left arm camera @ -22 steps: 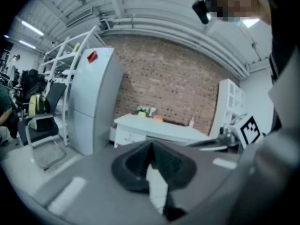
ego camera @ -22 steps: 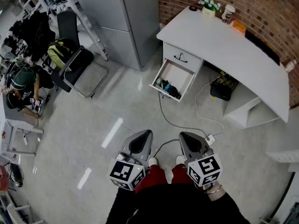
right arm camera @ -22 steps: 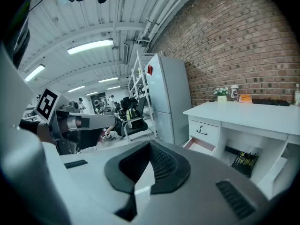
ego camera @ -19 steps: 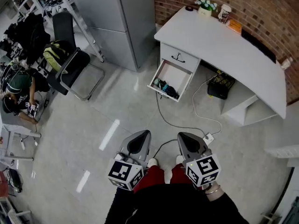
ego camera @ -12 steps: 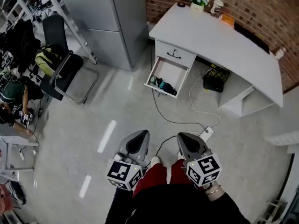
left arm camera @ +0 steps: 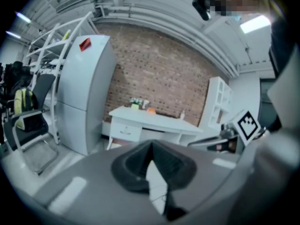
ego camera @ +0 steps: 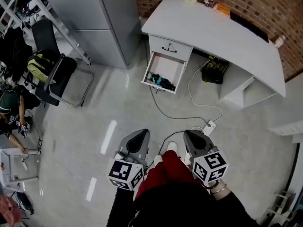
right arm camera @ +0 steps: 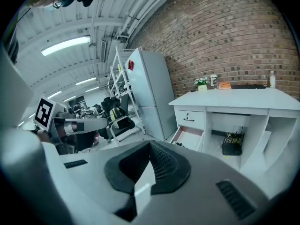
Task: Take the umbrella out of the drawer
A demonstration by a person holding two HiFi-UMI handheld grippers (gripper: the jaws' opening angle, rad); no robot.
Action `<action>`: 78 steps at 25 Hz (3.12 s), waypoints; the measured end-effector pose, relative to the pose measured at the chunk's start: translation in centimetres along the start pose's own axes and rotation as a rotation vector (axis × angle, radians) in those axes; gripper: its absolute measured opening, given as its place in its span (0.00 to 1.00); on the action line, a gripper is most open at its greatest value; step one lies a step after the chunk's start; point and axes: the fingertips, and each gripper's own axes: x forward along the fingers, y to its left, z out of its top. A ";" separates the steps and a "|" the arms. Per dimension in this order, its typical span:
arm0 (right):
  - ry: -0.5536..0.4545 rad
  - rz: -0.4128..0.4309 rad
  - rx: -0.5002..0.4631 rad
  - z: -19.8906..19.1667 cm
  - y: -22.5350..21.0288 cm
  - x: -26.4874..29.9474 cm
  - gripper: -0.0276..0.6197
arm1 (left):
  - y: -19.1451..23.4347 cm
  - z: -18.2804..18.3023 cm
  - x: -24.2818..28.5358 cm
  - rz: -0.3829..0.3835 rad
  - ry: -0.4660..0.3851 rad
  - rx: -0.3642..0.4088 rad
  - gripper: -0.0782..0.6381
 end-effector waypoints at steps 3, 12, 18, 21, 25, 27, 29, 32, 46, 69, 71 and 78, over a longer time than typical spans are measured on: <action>-0.010 -0.007 0.025 0.8 -1.7 0.4 0.04 | -0.2 0.5 1.5 0.000 0.018 0.029 0.11; -0.063 -0.023 0.015 4.8 -7.1 1.3 0.04 | 0.1 3.8 7.2 0.024 0.034 0.107 0.12; -0.087 -0.046 0.047 6.1 -10.4 1.3 0.04 | 0.3 5.5 10.1 0.036 0.058 0.169 0.12; -0.086 -0.051 0.069 6.1 -11.0 1.3 0.04 | 0.2 6.2 11.1 0.028 0.074 0.186 0.12; -0.094 -0.058 0.087 6.4 -11.5 2.3 0.04 | 0.9 6.7 12.6 0.015 0.087 0.212 0.12; -0.096 -0.067 0.093 6.6 -11.8 2.7 0.04 | 1.2 6.6 13.3 -0.002 0.094 0.216 0.12; -0.099 -0.081 0.101 6.9 -12.1 3.2 0.04 | 1.8 6.7 14.2 -0.021 0.104 0.219 0.12; -0.110 -0.114 0.113 7.8 -12.5 4.5 0.04 | 3.4 7.0 15.7 -0.048 0.115 0.236 0.12; -0.056 -0.263 0.186 11.4 -9.3 17.6 0.04 | 17.3 8.6 22.3 -0.225 0.225 0.318 0.14; -0.027 -0.476 0.339 10.3 -7.7 24.5 0.04 | 25.0 2.9 29.4 -0.511 0.459 0.416 0.28; -0.023 -0.487 0.358 9.7 -8.3 24.7 0.04 | 25.0 1.8 30.3 -0.528 0.496 0.450 0.30; -0.007 -0.504 0.425 6.7 -11.7 25.8 0.04 | 24.0 -2.8 35.0 -0.581 0.608 0.607 0.34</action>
